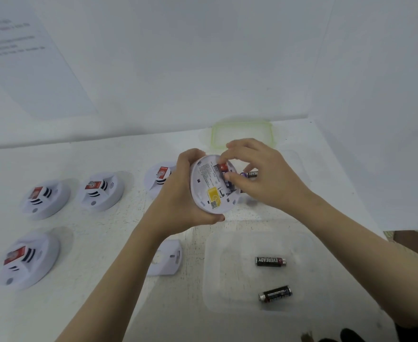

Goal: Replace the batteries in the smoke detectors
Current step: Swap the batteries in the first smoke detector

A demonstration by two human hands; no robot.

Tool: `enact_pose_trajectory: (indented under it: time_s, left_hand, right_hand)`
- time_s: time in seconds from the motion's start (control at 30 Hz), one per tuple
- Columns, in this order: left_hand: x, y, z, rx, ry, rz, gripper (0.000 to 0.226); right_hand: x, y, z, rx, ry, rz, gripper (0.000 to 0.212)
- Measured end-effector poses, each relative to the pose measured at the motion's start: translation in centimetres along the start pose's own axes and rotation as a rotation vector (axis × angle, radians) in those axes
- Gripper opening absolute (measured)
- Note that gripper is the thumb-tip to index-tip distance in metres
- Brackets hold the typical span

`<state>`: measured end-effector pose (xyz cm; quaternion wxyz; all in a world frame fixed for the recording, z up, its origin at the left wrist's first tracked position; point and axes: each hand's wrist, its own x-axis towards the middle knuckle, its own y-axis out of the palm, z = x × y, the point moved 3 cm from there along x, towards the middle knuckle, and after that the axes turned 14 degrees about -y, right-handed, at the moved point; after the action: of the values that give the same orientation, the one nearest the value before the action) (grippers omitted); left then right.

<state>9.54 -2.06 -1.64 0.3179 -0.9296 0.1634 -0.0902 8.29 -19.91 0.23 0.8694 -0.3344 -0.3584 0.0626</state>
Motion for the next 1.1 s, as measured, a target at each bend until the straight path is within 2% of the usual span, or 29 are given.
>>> enact_pose_trajectory:
  time_s: [0.13, 0.43, 0.53, 0.73, 0.83, 0.9, 0.97, 1.03, 1.1]
  left_hand:
    - [0.0, 0.0, 0.3, 0.049, -0.018, -0.008, 0.116]
    - [-0.4, 0.4, 0.0, 0.073, 0.055, -0.061, 0.095]
    - [-0.6, 0.5, -0.3, 0.085, 0.090, -0.066, 0.089]
    - [-0.9, 0.3, -0.9, 0.065, 0.107, -0.109, 0.089]
    - [-0.7, -0.1, -1.0, 0.059, 0.098, -0.083, 0.090]
    - [-0.4, -0.2, -0.8, 0.060, 0.085, -0.057, 0.089]
    - [0.0, -0.5, -0.4, 0.039, 0.052, -0.039, 0.091]
    - [0.5, -0.9, -0.1, 0.036, 0.029, -0.038, 0.097]
    - [1.0, -1.3, 0.1, 0.048, 0.025, -0.047, 0.102]
  right_hand:
    - [-0.8, 0.5, -0.3, 0.192, 0.106, 0.012, 0.026]
    - [-1.3, 0.8, -0.8, 0.208, 0.049, -0.098, 0.024]
    - [-1.2, 0.9, -0.7, 0.154, 0.005, -0.080, 0.024]
    - [-0.8, 1.1, -0.1, 0.048, -0.158, 0.005, 0.025]
    - [-0.7, 1.1, -0.2, 0.014, -0.179, 0.031, 0.025]
    - [-0.7, 1.1, -0.5, 0.060, -0.131, 0.062, 0.026]
    - [-0.6, 0.8, -1.1, 0.247, 0.030, 0.076, 0.021]
    - [-0.3, 0.4, -2.0, 0.441, 0.186, 0.020, 0.022]
    - [0.0, -0.3, -3.2, 0.479, 0.316, -0.093, 0.023]
